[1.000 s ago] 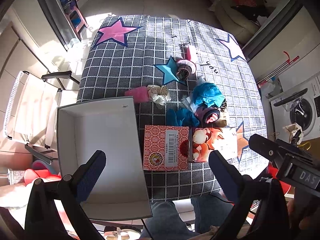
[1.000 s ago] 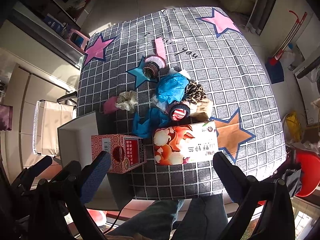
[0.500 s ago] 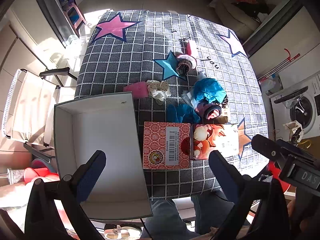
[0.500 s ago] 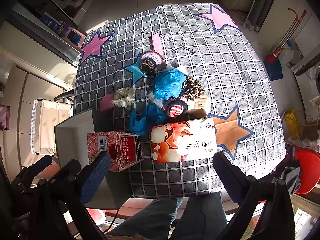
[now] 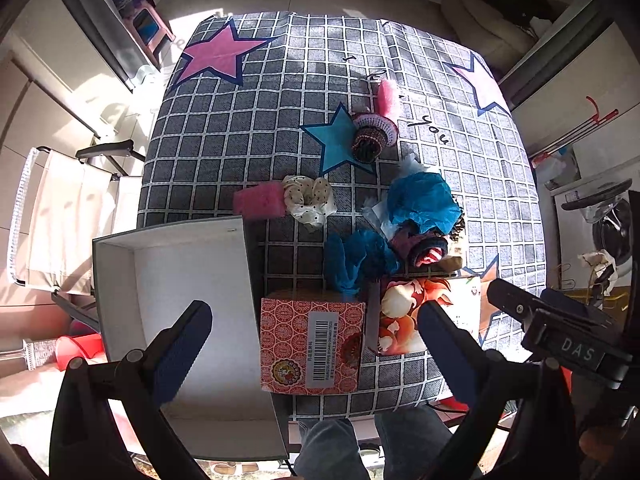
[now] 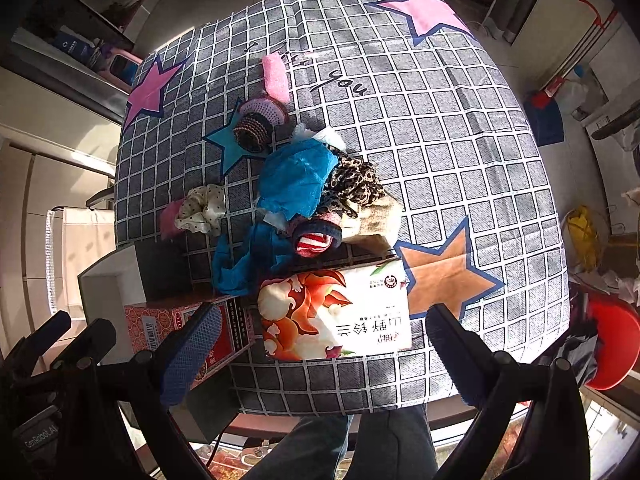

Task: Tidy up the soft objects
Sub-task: 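Grasp the knitted striped hat with the left tool while the right tool grasps the blue cloth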

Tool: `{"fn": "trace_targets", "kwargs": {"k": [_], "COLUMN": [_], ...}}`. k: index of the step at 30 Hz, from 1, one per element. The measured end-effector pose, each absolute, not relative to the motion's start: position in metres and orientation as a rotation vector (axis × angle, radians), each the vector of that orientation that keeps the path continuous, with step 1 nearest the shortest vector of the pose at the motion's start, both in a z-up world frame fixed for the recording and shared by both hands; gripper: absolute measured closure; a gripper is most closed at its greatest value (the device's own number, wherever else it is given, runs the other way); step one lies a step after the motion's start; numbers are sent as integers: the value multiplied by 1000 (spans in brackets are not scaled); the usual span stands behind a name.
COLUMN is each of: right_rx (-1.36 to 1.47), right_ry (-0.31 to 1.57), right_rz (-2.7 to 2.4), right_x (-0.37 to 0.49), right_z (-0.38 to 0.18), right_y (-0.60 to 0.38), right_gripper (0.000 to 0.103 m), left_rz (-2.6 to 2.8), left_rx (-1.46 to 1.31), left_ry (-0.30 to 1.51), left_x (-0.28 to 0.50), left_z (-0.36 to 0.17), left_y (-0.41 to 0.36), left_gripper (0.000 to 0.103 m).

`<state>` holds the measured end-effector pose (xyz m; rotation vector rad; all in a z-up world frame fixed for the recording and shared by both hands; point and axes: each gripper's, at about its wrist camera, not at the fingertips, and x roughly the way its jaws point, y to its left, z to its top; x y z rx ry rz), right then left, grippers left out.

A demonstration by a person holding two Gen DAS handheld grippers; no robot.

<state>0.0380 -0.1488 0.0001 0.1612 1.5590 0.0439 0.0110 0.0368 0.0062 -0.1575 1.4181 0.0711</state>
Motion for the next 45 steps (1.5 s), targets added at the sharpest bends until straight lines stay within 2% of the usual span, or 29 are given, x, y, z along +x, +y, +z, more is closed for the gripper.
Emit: {"fn": "trace_targets", "kwargs": {"k": [11, 21, 22, 23, 24, 25, 26, 28, 39, 45], "right_rx": [81, -174, -186, -180, -174, -177, -176, -143, 205, 254], "right_ry": [1604, 1559, 1555, 1552, 1551, 1552, 1555, 1552, 1489, 1496], "right_rz": [123, 285, 299, 322, 339, 349, 364, 388, 348, 292], "right_x": [102, 139, 139, 139, 139, 140, 140, 142, 164, 159], "right_z": [-60, -118, -120, -121, -122, -124, -125, -124, -82, -78], "right_y": [-138, -84, -83, -84, -85, -88, -90, -101, -213, -252], "right_gripper": [0, 1, 8, 23, 32, 48, 55, 61, 62, 62], "left_rz": [199, 298, 301, 302, 307, 320, 324, 321, 229, 240], "left_rx": [-271, -265, -259, -251, -233, -206, -182, -162, -49, -26], "left_ry": [1462, 1489, 1495, 1497, 1498, 1502, 1506, 1521, 1587, 1638], "left_x": [50, 105, 113, 119, 126, 134, 140, 153, 224, 236], "left_z": [-8, -37, -43, -48, -53, -59, -65, -78, -163, -203], "left_y": [54, 53, 52, 51, 48, 45, 42, 34, -30, -37], "left_gripper": [0, 0, 0, 1, 3, 7, 9, 10, 10, 24]}}
